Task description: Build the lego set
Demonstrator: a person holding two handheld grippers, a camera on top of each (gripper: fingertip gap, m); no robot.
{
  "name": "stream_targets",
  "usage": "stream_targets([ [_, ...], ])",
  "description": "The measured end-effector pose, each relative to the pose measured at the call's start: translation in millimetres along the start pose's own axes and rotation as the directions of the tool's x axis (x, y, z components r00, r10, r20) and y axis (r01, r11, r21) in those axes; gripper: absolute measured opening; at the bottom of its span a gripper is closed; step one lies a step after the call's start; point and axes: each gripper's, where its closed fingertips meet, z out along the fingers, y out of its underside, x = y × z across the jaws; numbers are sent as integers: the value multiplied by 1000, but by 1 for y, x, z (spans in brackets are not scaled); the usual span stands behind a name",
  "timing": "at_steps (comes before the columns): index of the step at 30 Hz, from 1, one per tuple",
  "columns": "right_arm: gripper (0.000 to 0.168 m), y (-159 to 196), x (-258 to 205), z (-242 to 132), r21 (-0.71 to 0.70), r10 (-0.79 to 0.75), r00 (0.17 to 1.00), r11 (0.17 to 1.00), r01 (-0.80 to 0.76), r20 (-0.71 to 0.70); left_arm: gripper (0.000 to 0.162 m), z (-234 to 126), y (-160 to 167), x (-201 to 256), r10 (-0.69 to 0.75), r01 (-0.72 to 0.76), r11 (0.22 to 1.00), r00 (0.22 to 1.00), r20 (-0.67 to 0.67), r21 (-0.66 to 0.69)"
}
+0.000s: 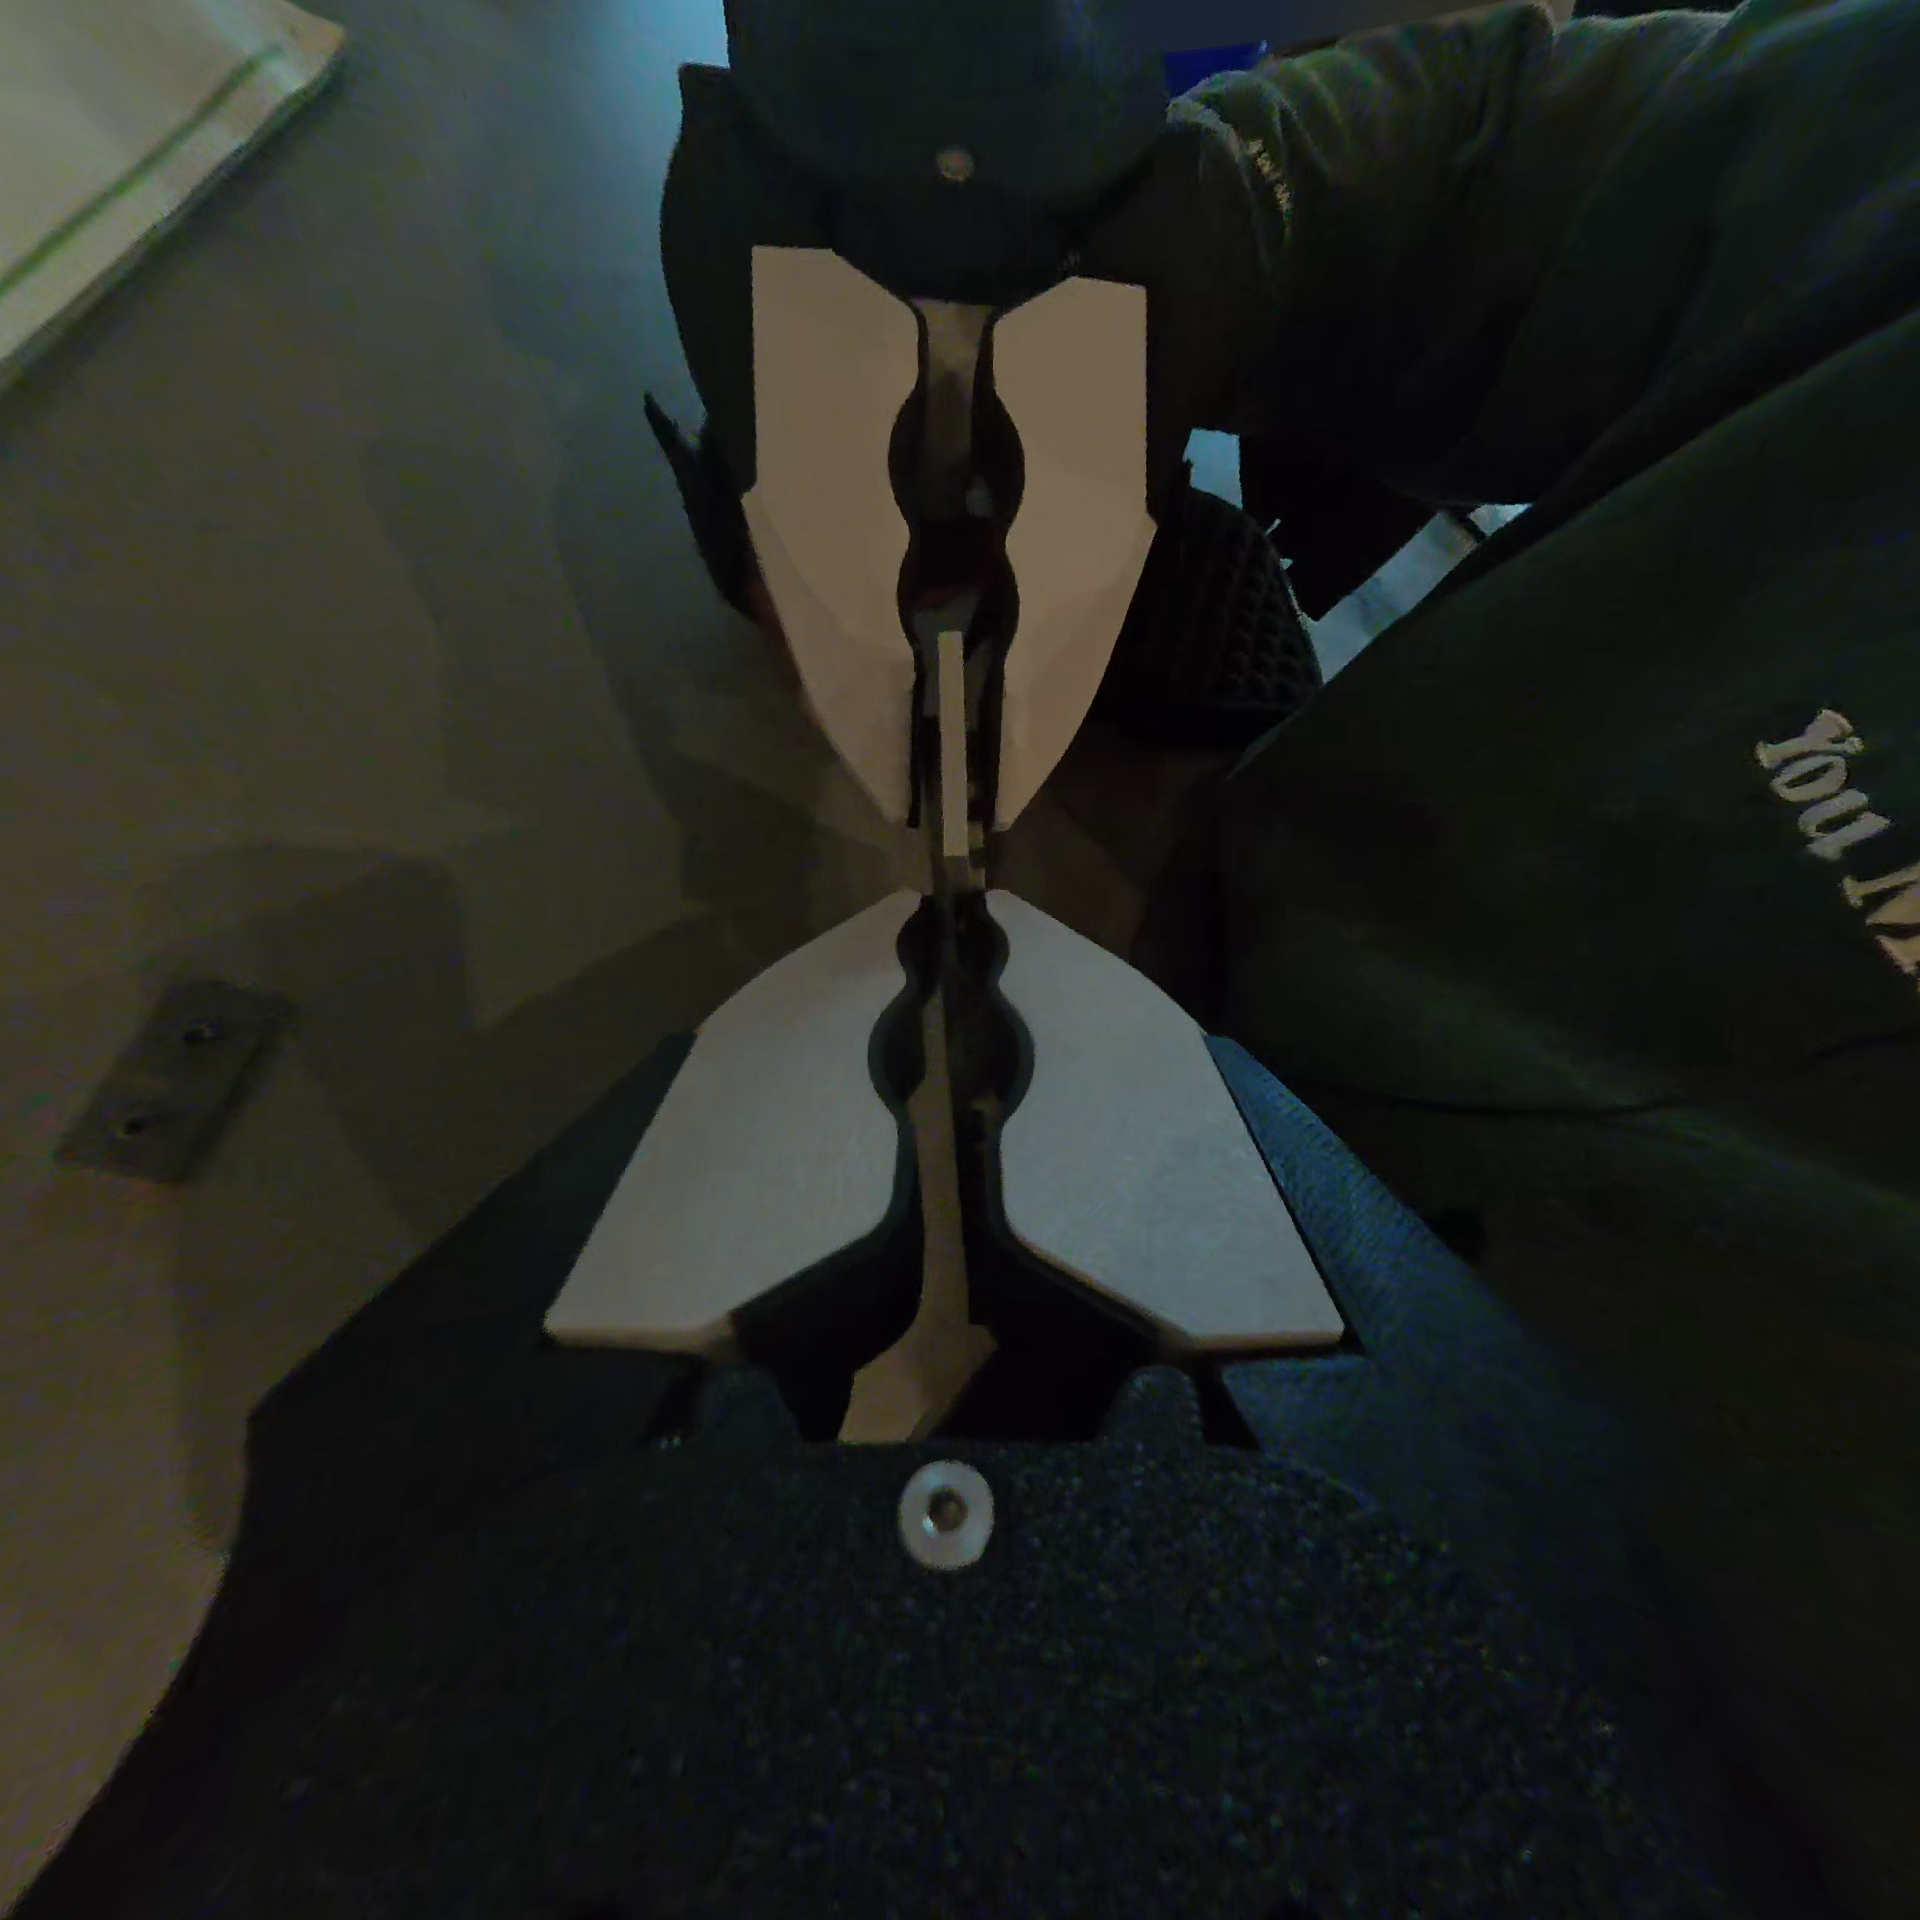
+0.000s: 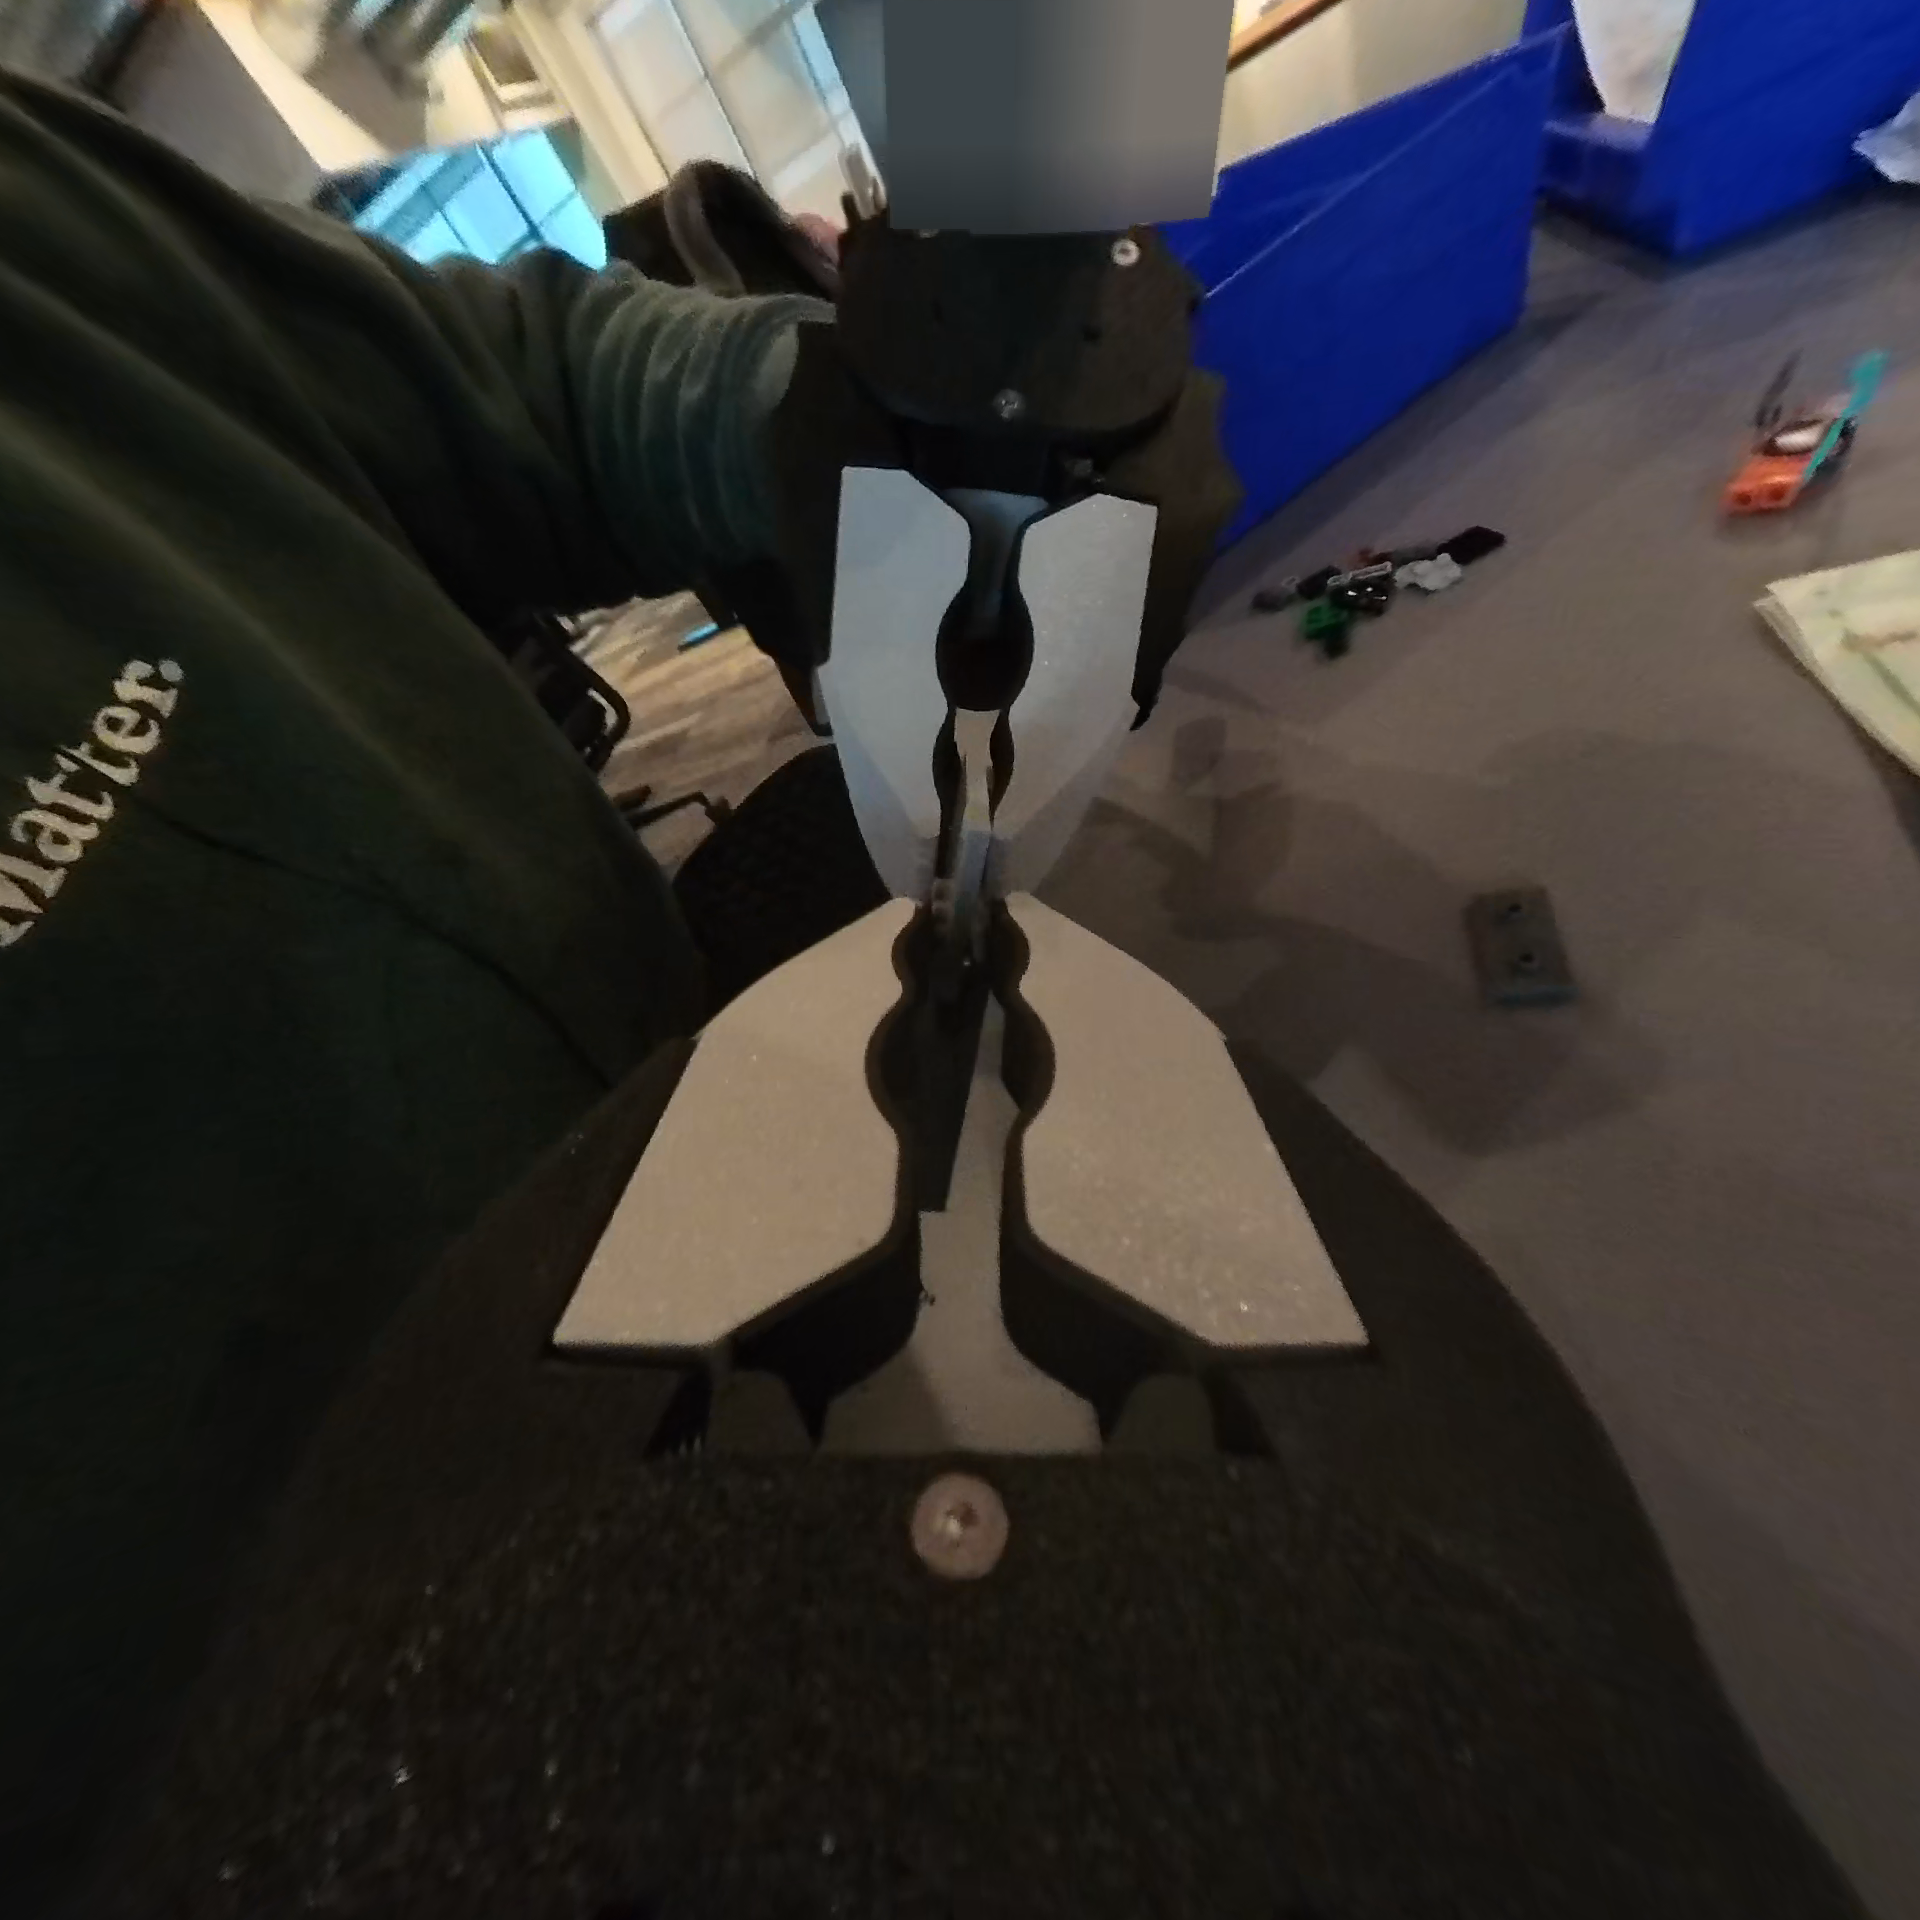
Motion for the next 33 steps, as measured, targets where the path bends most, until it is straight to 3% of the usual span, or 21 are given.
stream_targets([
  [11,10,2,-10,1,-166,-27,998,986,36,52,5,-1,-1,8,77,-77,996,997,-4,-33],
  [19,8,2,-7,6,-155,20,1000,988,-18,9,6,-5,2,5,140,-137,989,988,64,-48],
  [23,7,-3,-5,7,-128,33,999,991,-33,2,23,-5,4,3,138,-136,990,986,98,-19],
  [27,8,0,-6,12,-143,-11,1000,990,10,-5,14,-8,-3,3,107,-115,992,987,116,60],
  [33,8,0,-7,14,-154,-91,996,984,88,-12,8,-9,-1,4,135,-145,987,980,145,64],
])
